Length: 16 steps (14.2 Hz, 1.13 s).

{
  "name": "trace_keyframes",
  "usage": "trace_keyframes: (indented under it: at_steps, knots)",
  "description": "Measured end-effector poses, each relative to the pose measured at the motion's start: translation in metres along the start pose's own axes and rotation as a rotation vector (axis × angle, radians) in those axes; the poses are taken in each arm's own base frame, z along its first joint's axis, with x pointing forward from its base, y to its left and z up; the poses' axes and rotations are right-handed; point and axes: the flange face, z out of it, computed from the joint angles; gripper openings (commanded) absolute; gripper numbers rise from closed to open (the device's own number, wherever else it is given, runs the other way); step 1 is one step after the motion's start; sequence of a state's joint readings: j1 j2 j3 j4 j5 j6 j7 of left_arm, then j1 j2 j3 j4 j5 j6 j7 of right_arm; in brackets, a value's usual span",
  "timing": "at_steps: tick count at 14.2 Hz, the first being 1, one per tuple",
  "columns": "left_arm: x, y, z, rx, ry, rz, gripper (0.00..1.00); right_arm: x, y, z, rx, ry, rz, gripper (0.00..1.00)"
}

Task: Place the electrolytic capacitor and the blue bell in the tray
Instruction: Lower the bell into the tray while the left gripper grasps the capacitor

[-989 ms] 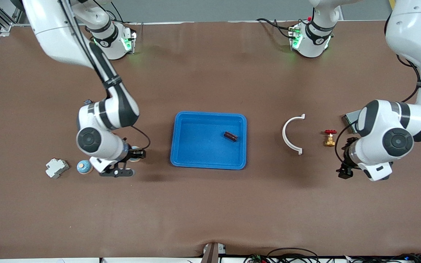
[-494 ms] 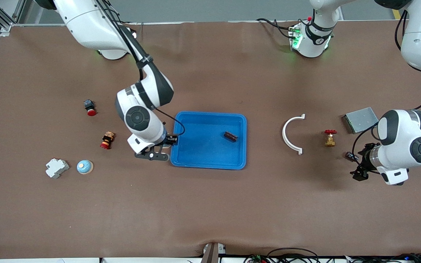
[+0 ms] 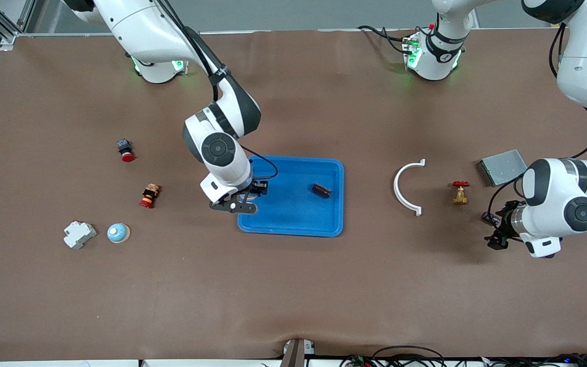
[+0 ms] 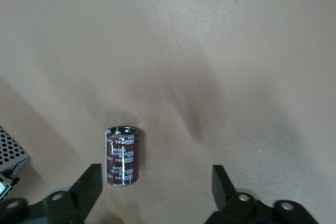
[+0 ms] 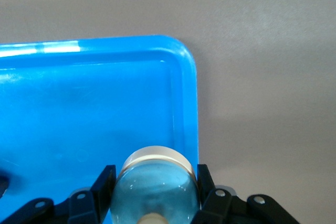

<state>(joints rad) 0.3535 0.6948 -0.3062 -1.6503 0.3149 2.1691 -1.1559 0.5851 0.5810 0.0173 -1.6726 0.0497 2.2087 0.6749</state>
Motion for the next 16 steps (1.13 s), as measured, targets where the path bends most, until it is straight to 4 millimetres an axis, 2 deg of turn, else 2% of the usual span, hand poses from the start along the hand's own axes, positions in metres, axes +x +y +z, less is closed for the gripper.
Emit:
trace_keyframes:
  at_steps: [3, 5, 8, 14, 15, 16]
  knots:
    - [0.008, -0.007, 0.005, 0.010, 0.000, 0.033, 0.90, -0.009, -0.009, 0.015, -0.012, -0.012, -0.019, 0.12]
    - [0.016, -0.015, 0.008, 0.014, -0.004, 0.042, 0.89, -0.019, -0.018, 0.032, -0.021, -0.021, -0.038, 0.12]
    - [0.020, -0.021, 0.014, 0.022, -0.013, 0.038, 0.82, -0.033, -0.031, 0.051, -0.032, -0.031, -0.066, 0.13]
    - [0.010, -0.028, 0.031, 0.053, -0.037, 0.048, 0.31, -0.042, -0.042, 0.065, -0.023, -0.017, -0.086, 0.19]
    - [0.009, -0.028, 0.031, 0.053, -0.037, 0.048, 0.13, -0.044, -0.044, 0.068, -0.019, -0.013, -0.090, 0.20]
    - [0.009, -0.028, 0.031, 0.053, -0.037, 0.051, 0.00, -0.045, -0.046, 0.071, -0.017, -0.010, -0.094, 0.23]
